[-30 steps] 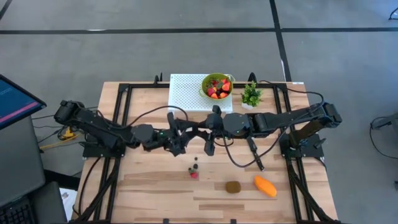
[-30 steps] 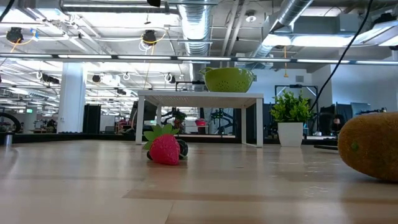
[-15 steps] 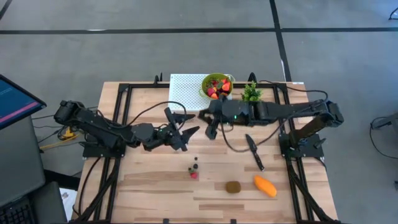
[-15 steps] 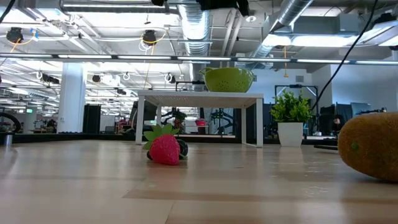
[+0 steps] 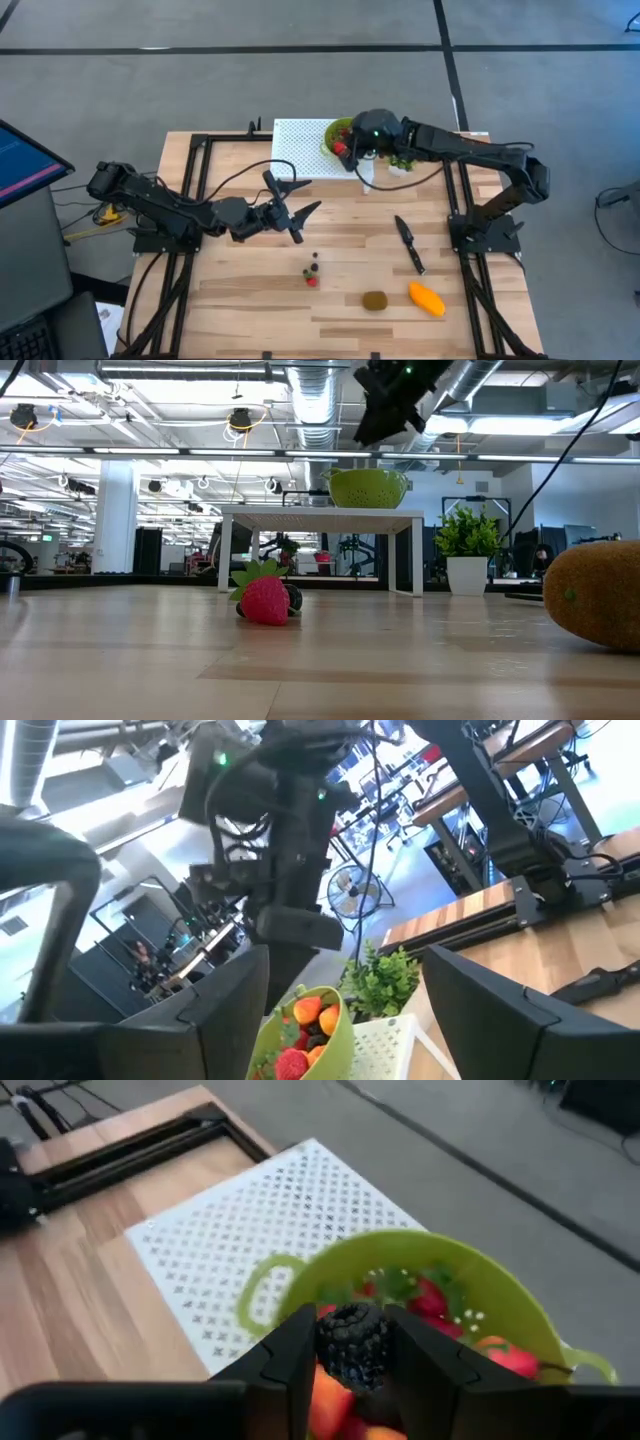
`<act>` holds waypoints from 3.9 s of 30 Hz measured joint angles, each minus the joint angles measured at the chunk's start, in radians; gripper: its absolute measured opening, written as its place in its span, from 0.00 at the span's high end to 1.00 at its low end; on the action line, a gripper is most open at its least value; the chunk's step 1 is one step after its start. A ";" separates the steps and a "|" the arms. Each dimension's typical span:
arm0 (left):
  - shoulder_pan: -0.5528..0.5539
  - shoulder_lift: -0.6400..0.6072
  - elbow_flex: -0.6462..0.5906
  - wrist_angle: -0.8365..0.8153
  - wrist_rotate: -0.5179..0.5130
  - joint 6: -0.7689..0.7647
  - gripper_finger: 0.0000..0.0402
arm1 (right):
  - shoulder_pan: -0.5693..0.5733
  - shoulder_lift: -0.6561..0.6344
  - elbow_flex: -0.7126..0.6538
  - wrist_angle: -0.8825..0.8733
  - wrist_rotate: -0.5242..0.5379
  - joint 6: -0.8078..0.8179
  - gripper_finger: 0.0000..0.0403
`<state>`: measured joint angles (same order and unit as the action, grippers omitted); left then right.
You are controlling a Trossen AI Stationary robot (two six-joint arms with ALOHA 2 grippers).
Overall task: Pick & Place Fruit
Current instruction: Put the black raspberry into the green strainer bowl, then put the red strawberry into the green strainer bowl
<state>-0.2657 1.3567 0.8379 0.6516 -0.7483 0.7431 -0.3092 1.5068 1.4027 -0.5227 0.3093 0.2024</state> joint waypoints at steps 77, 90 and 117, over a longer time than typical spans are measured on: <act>-0.029 0.012 0.001 -0.671 0.712 -0.461 0.41 | 0.550 0.010 0.001 -0.227 0.165 0.286 0.69; -0.121 0.285 0.000 -0.669 0.729 -0.463 0.41 | 0.570 0.010 0.001 -0.225 0.224 0.296 0.69; -0.080 0.395 0.000 -0.574 0.647 -0.445 0.56 | 0.571 0.011 0.000 -0.225 0.224 0.296 0.69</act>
<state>-0.3454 1.7514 0.8383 0.0772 -0.1014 0.2985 0.2615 1.5181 1.4029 -0.7479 0.5330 0.4985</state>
